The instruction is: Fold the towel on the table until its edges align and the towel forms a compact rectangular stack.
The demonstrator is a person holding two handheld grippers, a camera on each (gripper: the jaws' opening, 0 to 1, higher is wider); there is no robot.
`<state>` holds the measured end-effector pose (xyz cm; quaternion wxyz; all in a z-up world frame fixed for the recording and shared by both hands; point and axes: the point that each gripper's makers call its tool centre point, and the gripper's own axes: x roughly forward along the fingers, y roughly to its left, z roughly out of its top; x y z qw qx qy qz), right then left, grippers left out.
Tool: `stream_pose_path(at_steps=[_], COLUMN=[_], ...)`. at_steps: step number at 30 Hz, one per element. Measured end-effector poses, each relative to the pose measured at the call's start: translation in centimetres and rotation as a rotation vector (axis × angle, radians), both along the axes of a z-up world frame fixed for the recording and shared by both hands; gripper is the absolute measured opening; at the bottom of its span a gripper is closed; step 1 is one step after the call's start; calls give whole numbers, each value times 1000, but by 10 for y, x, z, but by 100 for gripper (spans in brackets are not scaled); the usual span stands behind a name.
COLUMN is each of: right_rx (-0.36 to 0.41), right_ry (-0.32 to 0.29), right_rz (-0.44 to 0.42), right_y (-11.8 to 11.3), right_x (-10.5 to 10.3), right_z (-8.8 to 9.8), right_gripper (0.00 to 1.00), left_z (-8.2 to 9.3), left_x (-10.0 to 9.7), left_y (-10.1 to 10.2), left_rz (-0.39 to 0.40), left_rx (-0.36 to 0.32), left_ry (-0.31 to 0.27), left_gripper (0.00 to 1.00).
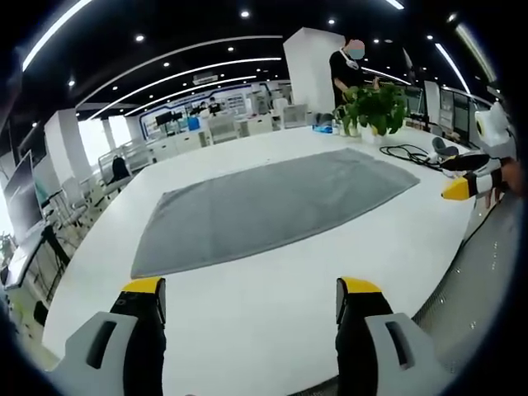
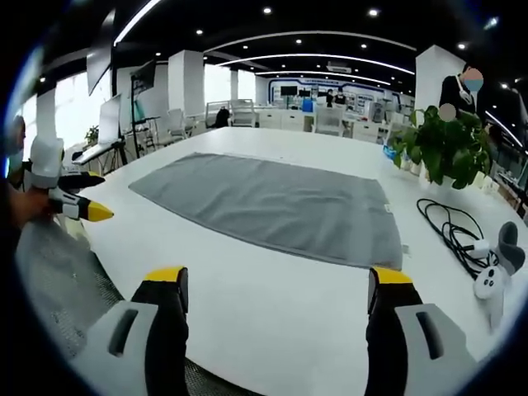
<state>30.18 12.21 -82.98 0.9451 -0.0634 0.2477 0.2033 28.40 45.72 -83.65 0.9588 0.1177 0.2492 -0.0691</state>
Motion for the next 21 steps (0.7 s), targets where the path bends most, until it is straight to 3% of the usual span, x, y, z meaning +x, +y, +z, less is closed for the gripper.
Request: stream_pose_path(at_steps=[5,11,15,21], right_rx=[-18,-26,-23,-21], right_ry=[4,28,39,-2], right_rz=[17,91,70,23], right_y=[1,14,10,0], right_x=[-1,-8,-7,-3], right_z=[-2,-7,-8,1], right_gripper=[90,90,89,90], left_z=[-2,0,3,2], left_x=[-1,-1,-1,-2], left_y=[4,6,5,-3], left_rz=[10,21,19,-17], left_rx=[42,42,21,9], left_ry=[12,3,-11,2], left_gripper=[88,88,87,86])
